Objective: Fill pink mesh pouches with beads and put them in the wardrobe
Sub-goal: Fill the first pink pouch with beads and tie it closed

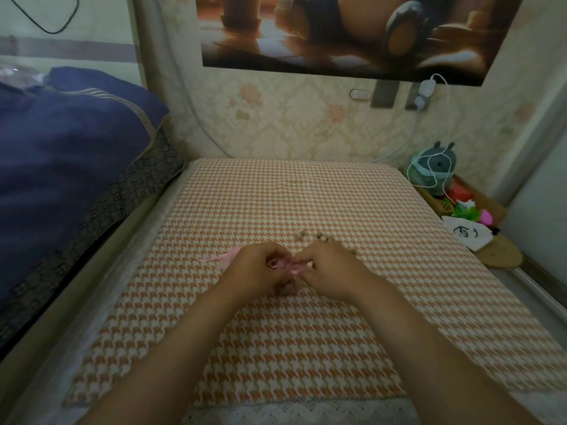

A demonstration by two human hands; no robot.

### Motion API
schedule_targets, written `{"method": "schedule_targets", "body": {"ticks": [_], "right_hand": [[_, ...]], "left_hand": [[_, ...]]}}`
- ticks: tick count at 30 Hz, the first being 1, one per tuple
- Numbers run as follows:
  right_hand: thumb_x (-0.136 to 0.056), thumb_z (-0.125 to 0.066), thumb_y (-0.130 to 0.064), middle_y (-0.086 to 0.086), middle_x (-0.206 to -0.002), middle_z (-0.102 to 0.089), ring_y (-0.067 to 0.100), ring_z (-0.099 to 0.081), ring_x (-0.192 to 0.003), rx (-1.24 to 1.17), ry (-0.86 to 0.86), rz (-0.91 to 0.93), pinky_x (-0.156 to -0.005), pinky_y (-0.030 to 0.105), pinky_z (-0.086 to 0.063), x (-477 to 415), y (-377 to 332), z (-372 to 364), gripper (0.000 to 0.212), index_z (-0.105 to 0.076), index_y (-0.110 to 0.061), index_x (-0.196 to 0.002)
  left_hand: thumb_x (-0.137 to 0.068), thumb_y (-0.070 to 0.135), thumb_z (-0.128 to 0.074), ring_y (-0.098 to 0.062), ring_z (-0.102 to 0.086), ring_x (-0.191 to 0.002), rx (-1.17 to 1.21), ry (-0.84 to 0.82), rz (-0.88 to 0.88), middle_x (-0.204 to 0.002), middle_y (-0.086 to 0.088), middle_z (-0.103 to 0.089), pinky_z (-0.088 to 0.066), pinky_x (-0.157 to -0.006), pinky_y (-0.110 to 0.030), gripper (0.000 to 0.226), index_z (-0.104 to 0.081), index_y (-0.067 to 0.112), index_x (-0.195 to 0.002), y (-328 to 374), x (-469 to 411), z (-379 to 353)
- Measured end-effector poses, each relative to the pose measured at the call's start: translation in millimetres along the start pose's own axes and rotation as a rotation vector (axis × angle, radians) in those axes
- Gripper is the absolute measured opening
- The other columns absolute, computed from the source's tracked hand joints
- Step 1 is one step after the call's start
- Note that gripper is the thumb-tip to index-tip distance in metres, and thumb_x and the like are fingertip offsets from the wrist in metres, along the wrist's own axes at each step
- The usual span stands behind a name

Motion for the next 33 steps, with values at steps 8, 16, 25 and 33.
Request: {"method": "schedule_targets", "body": {"ticks": [8, 16, 25, 33], "right_hand": [[-0.088, -0.071, -0.028, -0.013, -0.095, -0.067, 0.003, -0.061, -0.082, -0.151, 0.03, -0.12, -0.076, 0.026, -0.052, 2.1, 14.0, 8.3, 0.042, -0.061, -0.032, -0.129], [-0.092, -0.067, -0.029, -0.009, -0.101, -0.073, 0.01, -0.065, -0.091, -0.112, 0.101, -0.179, -0.087, 0.037, -0.054, -0.1, 20.6, 13.7, 0.014, -0.079, -0.027, -0.1], [-0.09, -0.07, -0.035, -0.001, -0.062, -0.07, 0.013, -0.059, -0.05, -0.285, 0.103, -0.336, -0.055, 0.028, -0.049, 5.8, 40.1, 13.5, 0.034, -0.073, -0.017, -0.061], [-0.095, -0.065, -0.025, 0.011, -0.07, -0.061, 0.016, -0.049, -0.045, -0.838, 0.082, -0.698, -0.044, 0.024, -0.04, 16.4, 64.3, -10.2, 0.026, -0.069, -0.004, -0.079]], "left_hand": [[-0.072, 0.024, -0.084, 0.002, -0.065, -0.088, 0.005, -0.094, 0.063, -0.097, 0.014, -0.071, -0.054, -0.081, -0.024, 0.036, -0.071, 0.027, -0.105, -11.9, 0.8, 6.9], [-0.082, 0.023, -0.076, 0.004, -0.064, -0.069, -0.185, -0.043, 0.095, -0.074, 0.012, -0.07, -0.048, -0.069, -0.014, 0.008, -0.079, 0.021, -0.09, -10.6, 6.5, 29.5], [-0.092, 0.035, -0.064, -0.016, -0.06, -0.05, -0.04, 0.005, 0.283, -0.057, -0.003, -0.068, -0.051, -0.053, -0.028, 0.037, -0.072, 0.011, -0.064, -31.5, 10.1, 38.1], [-0.096, 0.033, -0.058, -0.015, -0.055, -0.049, 0.305, 0.113, 0.576, -0.055, -0.004, -0.06, -0.047, -0.046, -0.022, 0.038, -0.07, 0.005, -0.073, -46.7, 21.7, 35.3]]}}
Point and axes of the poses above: each hand's wrist, its own x-axis away from the middle knuckle, its own z-axis out of the back of the hand, y = z × x, the point moved 6 cm from there along -x, towards the middle knuckle
